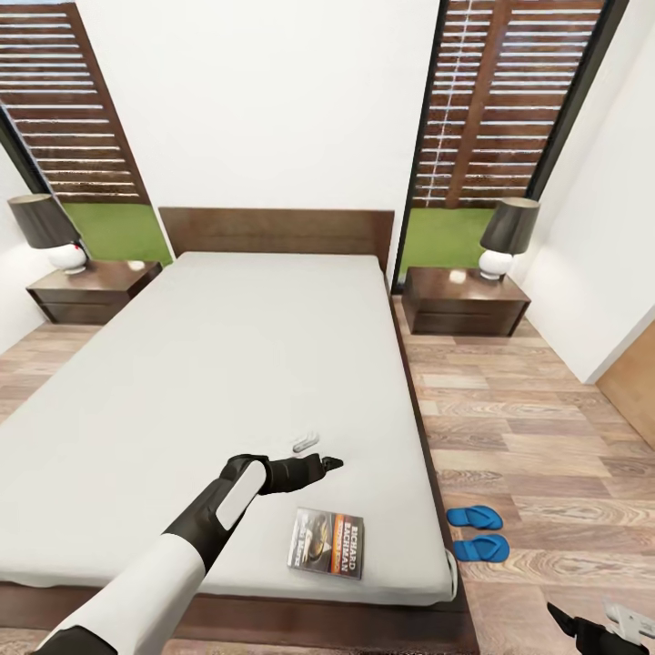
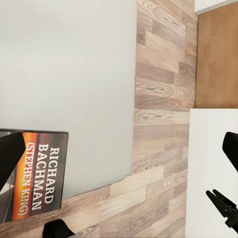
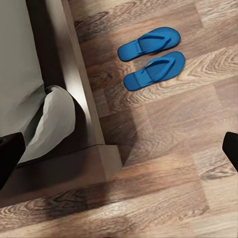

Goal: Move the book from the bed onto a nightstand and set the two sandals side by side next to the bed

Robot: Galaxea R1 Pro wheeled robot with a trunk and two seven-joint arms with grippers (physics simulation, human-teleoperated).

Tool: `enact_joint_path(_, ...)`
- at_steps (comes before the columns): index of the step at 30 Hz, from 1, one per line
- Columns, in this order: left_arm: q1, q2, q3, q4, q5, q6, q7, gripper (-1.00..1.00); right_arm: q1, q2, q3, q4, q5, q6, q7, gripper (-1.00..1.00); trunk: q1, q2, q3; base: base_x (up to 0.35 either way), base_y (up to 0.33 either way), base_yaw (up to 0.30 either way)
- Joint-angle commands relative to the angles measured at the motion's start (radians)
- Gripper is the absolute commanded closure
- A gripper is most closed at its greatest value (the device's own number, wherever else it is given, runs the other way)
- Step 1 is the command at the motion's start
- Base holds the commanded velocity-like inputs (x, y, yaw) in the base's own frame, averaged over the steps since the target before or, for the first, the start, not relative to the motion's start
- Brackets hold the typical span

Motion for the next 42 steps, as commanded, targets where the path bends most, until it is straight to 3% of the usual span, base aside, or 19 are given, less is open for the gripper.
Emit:
enact_joint_path(1,-0.001,0.0,0.0,0.0,-0.001,0.003,-0.002,-1.0,-0.001,0.0,-0.001,0.002,-0.006,-0.002,0.006,-1.0,0.0,-0.001,-0.002,0.0,0.0,0.0)
enact_joint_path(42,-0.001,-0.001,0.0,0.0,-0.001,0.003,-0.002,-1.0,-0.001,0.0,-0.001,0.002,-0.006,-0.002,0.006,-1.0,0.0,-0.001,-0.066,0.0,0.0,0.0)
